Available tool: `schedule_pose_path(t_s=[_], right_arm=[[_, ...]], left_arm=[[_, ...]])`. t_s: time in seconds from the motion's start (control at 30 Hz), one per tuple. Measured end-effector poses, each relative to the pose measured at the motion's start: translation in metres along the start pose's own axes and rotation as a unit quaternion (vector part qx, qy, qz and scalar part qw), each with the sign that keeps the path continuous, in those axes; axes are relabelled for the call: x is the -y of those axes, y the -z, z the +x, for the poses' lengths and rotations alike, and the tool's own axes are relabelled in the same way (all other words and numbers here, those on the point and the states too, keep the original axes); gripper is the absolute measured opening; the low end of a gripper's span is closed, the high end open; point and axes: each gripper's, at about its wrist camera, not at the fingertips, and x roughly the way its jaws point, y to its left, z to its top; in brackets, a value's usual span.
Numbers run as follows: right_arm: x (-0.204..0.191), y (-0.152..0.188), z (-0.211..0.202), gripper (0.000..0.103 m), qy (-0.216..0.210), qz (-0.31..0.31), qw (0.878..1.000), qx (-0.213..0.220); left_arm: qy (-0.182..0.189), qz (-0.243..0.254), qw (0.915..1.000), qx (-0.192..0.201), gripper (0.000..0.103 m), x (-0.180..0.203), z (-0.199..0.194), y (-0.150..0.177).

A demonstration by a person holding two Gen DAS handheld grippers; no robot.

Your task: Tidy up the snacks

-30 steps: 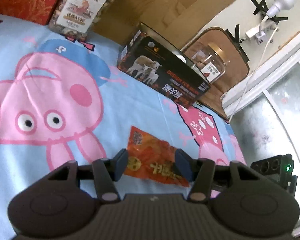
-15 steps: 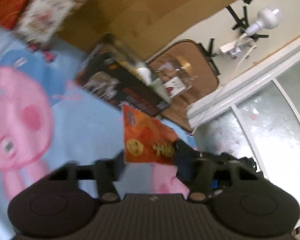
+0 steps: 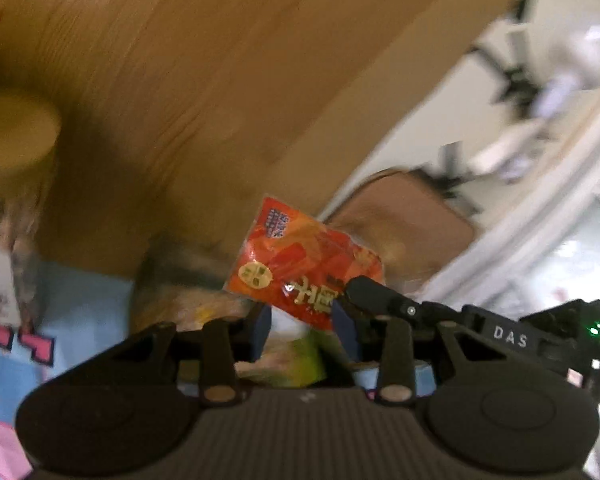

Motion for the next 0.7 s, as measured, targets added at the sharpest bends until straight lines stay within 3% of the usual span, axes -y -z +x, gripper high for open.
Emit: schedule_pose_path(t_s=[0.13, 0.2, 0.23, 0.27, 0.3, 0.33, 0.57, 0.7], right_arm=[[0.027, 0.02, 0.041, 0.012, 0.031, -0.004, 0.999, -0.025], [0.031, 0.027, 0.054, 0.015, 0.052, -0.019, 0.998, -0.033], [0.031, 0.029, 0.059, 0.018, 0.064, -0.027, 0.997, -0.033], [0.03, 0.03, 0.06, 0.022, 0.076, -0.035, 0.996, -0.031], [0.03, 0.031, 0.061, 0.033, 0.082, -0.042, 0.995, -0.027], [0.03, 0.03, 0.058, 0.041, 0.082, -0.047, 0.995, -0.022], [0.016, 0.035, 0.003, 0.041, 0.082, -0.069, 0.993, 0.045], [0.005, 0.074, -0.043, 0.041, 0.078, -0.074, 0.99, 0.092]], left_arm=[[-0.038, -0.019, 0.9988, -0.026, 0.034, -0.027, 0.026, 0.013], [-0.065, 0.009, 0.9977, -0.019, 0.04, -0.025, 0.028, 0.016], [-0.076, 0.019, 0.9968, -0.015, 0.048, -0.023, 0.028, 0.016], [-0.08, 0.023, 0.9964, -0.011, 0.054, -0.022, 0.026, 0.016], [-0.08, 0.024, 0.9965, -0.006, 0.055, -0.02, 0.023, 0.016], [-0.079, 0.025, 0.9966, -0.001, 0.055, -0.019, 0.02, 0.017], [-0.085, 0.049, 0.9947, 0.033, 0.055, -0.002, -0.02, 0.04], [-0.142, 0.108, 0.9825, 0.054, 0.055, 0.021, -0.045, 0.082]])
